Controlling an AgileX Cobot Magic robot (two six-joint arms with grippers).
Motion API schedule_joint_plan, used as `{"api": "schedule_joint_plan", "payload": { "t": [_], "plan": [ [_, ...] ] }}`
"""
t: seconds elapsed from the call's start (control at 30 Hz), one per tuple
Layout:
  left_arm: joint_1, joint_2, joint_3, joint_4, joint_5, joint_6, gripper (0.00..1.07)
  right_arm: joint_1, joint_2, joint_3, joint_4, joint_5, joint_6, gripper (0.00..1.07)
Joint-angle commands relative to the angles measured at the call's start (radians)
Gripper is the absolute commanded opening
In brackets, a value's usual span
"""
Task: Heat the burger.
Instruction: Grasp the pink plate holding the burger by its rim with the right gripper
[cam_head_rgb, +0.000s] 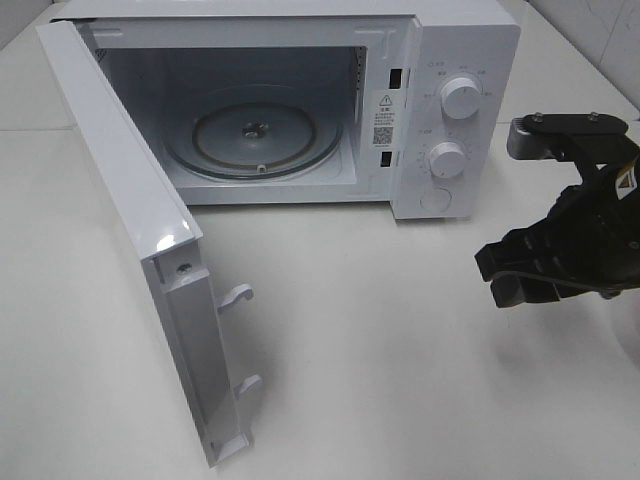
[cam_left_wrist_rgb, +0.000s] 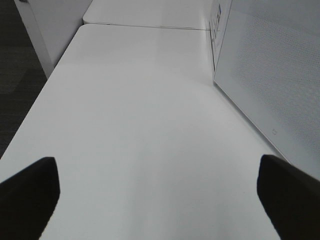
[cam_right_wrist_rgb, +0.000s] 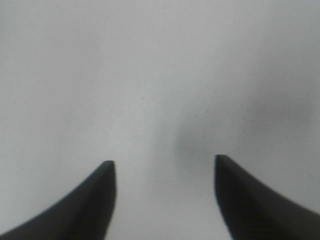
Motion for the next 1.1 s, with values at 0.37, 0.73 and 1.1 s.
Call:
{"api": "schedule_joint_plan", "payload": {
  "t": [0.37, 0.73, 1.1],
  "plan": [
    [0.004, -0.017, 0.001, 0.003, -0.006, 0.000, 1.06, -0.222, 0.071, -0.117, -0.114, 0.170, -0.047, 1.00],
    [0.004, -0.017, 0.001, 0.003, -0.006, 0.000, 1.06, -0.392, 0.199, -0.147, -0.117, 0.202, -0.154, 0.96],
    [0.004, -0.017, 0.001, 0.003, -0.006, 0.000, 1.06, -0.534, 0.307, -0.147, -0.061, 0.177, -0.322, 0.78]
  ]
}}
